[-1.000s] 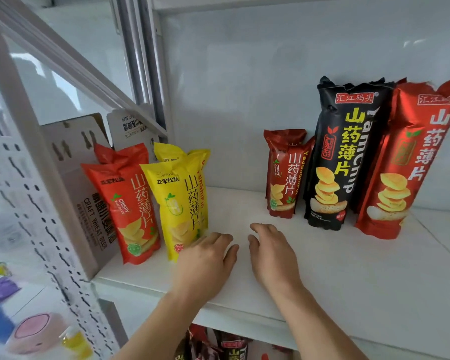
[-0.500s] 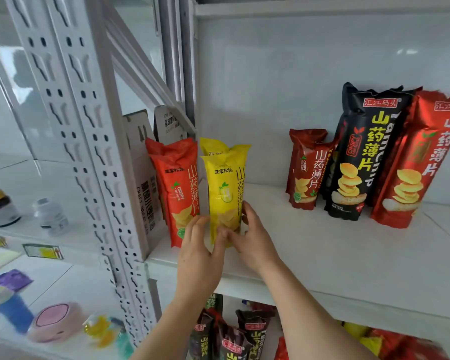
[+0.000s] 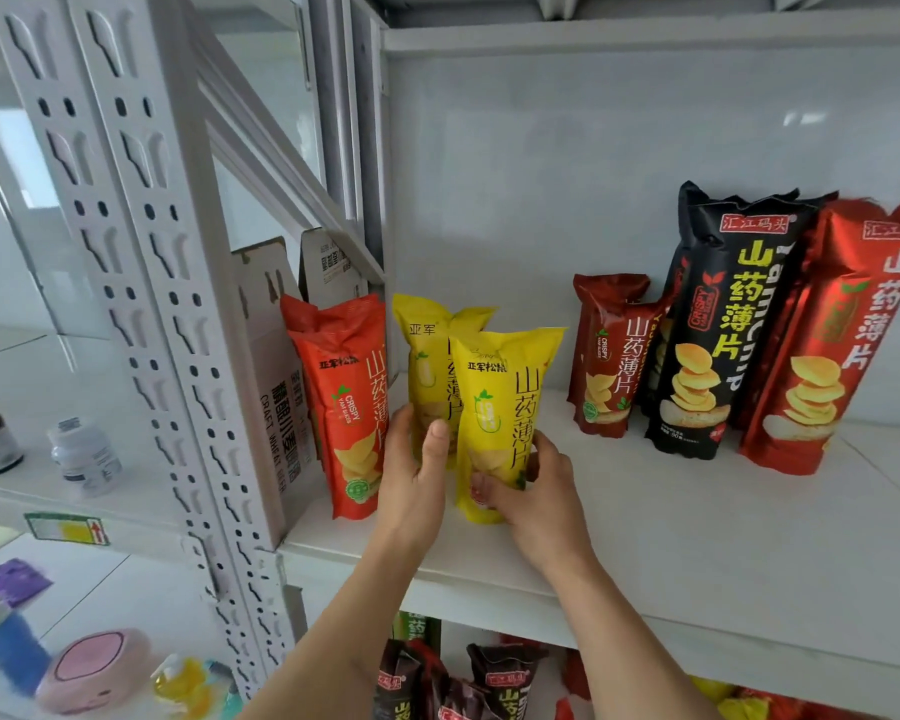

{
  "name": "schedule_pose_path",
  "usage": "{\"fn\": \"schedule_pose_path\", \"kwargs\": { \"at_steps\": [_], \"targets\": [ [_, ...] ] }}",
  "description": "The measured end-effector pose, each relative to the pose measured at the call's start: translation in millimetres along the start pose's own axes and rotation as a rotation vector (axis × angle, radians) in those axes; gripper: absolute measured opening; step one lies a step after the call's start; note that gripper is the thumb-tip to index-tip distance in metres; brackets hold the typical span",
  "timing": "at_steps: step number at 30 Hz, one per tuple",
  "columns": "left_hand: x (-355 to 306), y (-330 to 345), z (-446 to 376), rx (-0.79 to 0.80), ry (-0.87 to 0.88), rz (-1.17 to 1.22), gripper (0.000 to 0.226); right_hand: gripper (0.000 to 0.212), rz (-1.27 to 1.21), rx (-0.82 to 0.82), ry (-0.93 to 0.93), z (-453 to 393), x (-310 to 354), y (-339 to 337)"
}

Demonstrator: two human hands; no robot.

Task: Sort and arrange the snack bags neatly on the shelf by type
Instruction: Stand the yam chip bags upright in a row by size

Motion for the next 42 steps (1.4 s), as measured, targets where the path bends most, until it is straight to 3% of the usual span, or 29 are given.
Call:
{"fn": "schedule_pose_path", "kwargs": {
  "at_steps": [6, 11, 18, 23, 25, 29, 36, 38, 42],
  "targets": [
    [-1, 18, -35, -0.049, -0.038, 0.037, 0.086, 0.082, -0.042, -0.041, -0.007, -1, -16, -16],
    [0, 21, -68, -0.157, -0.099, 0.025, 0.075, 0.083, -0.087, -0.039, 0.005, -5, -21, -17],
    [4, 38, -79, -0.113, -0.199, 0.065, 0.068, 0.087, -0.091, -0.032, 0.002, -12, -28, -28],
    [19, 65, -76, -0.025, -0.271, 0.164, 0.102, 0.087, -0.074, -0.017, -0.004, -14, -30, -34],
    [16, 74, -72, 0.003, -0.271, 0.185, 0.104, 0.089, -0.087, -0.025, 0.004, -15, -33, -39],
    [12, 93, -61, 0.068, -0.243, 0.234, 0.097, 0.090, -0.087, -0.040, 0.003, -13, -33, -44],
    [13, 95, -48, 0.033, -0.213, 0.265, 0.061, 0.089, -0.013, -0.077, 0.001, -9, -30, -46],
    [17, 95, -50, 0.045, -0.214, 0.269, 0.067, 0.089, 0.012, -0.083, 0.003, -6, -30, -47],
    [29, 102, -44, 0.126, -0.241, 0.345, 0.100, 0.088, 0.025, -0.077, 0.003, -6, -30, -46]
  ]
}}
Point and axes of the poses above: each hand's wrist, its own z-axis away from the middle knuckle, its own y-axis out of the palm, x = y × z, the point moved 5 cm from there along -z, towards the middle knuckle, and after that the axes turned 1 degree about x, right-handed, at the moved point
